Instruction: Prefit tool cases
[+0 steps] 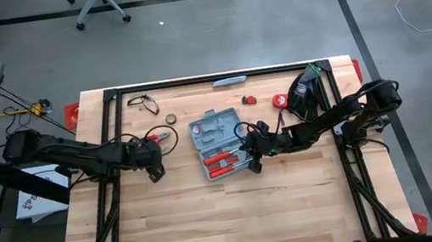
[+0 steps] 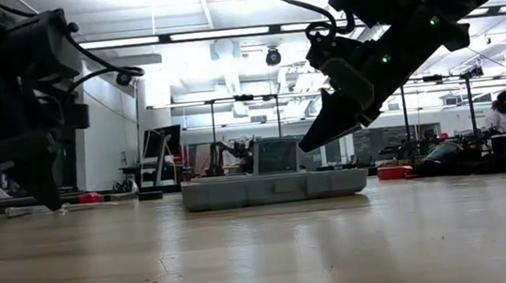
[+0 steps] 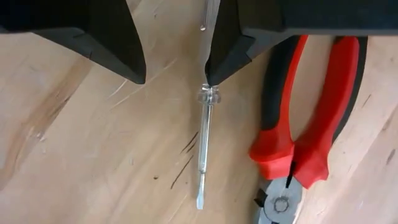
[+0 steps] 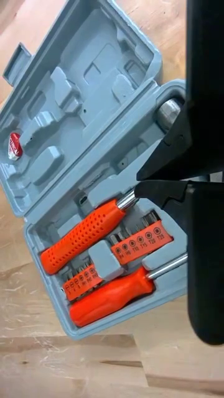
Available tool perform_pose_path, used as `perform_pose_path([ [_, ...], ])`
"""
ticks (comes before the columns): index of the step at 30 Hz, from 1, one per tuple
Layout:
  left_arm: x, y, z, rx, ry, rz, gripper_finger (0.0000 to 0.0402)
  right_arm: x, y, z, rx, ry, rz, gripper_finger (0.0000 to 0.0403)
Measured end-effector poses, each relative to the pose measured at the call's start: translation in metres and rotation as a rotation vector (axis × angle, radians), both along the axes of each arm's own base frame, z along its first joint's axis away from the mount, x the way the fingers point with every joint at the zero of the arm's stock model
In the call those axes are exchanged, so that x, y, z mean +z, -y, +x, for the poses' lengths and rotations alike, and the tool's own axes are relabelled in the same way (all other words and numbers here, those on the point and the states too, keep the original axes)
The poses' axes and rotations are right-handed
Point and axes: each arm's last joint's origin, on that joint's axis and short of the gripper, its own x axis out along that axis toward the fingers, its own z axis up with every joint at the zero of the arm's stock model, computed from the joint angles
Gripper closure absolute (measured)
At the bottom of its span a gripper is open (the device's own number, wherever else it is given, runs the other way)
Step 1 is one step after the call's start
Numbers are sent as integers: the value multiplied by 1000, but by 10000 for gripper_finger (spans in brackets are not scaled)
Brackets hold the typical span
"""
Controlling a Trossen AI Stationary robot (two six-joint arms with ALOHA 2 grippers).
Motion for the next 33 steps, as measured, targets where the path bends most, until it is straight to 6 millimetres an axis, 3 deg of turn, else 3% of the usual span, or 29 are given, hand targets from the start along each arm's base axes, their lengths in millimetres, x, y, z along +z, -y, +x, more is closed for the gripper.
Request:
perform_pose_path([
  [18,6,-2,4,-10,11,98,229,0,0,0,5,-2,-7,403],
  [33,-21,-5,-12,177,57,2,237,0,1,0,6,-6,-16,403],
])
